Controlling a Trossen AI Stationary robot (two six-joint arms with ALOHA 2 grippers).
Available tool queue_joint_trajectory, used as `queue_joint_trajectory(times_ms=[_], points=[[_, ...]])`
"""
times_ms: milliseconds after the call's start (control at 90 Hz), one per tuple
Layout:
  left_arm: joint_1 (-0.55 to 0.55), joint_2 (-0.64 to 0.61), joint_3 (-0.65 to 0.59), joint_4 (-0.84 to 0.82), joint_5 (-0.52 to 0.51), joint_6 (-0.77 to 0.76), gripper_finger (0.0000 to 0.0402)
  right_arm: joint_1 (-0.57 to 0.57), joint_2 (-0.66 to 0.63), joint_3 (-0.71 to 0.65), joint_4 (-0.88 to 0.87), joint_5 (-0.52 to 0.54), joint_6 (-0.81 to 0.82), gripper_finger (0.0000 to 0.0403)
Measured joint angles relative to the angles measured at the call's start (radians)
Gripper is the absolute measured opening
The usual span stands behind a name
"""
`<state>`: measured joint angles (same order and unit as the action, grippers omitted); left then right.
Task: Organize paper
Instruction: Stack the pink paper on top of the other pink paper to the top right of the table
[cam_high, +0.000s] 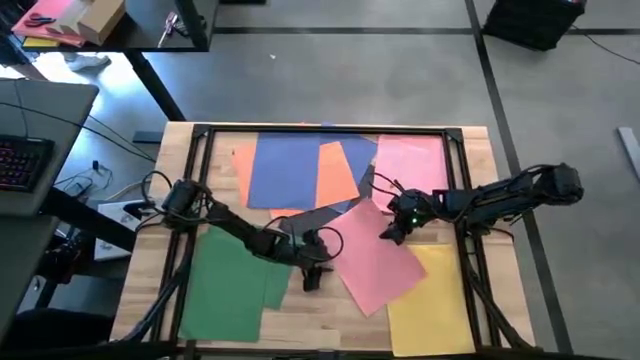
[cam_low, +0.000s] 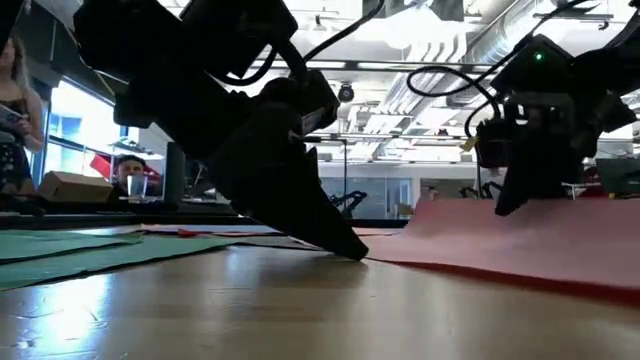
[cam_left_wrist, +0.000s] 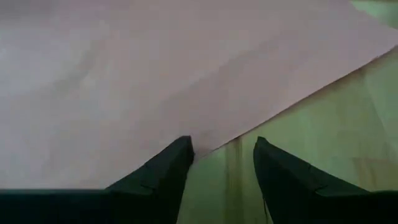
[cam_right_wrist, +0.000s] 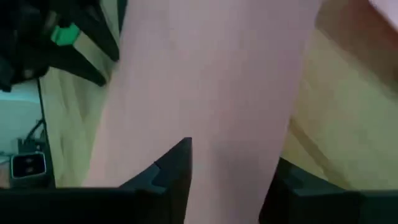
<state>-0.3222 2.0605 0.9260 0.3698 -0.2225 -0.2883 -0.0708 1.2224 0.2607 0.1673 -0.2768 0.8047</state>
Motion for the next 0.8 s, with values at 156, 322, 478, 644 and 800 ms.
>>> queue_joint_trajectory(times_ms=[156,322,478,644,800], points=[[-0.001,-0.008,-0.001,0.0,-0.016,0.024,0.0168,0.0,0.0,0.0,0.003,0.005,0.008,0.0012],[-0.001,-0.028,-0.003,-0.002,-0.043,0.061,0.0168,0.0,0.001,0.027,0.02,0.034,0.039,0.0001],[0.032,-0.07,-0.006,-0.026,-0.063,0.12,0.0168,-0.039,0.001,0.136,-0.042,0.042,-0.043,0.0],[0.121,-0.18,-0.007,-0.051,-0.135,0.207,0.0168,-0.176,0.001,0.297,-0.329,0.068,-0.182,0.0],[0.2,-0.301,-0.005,-0.187,-0.187,0.258,0.0168,-0.331,0.0,0.478,-0.612,0.159,-0.353,0.0]])
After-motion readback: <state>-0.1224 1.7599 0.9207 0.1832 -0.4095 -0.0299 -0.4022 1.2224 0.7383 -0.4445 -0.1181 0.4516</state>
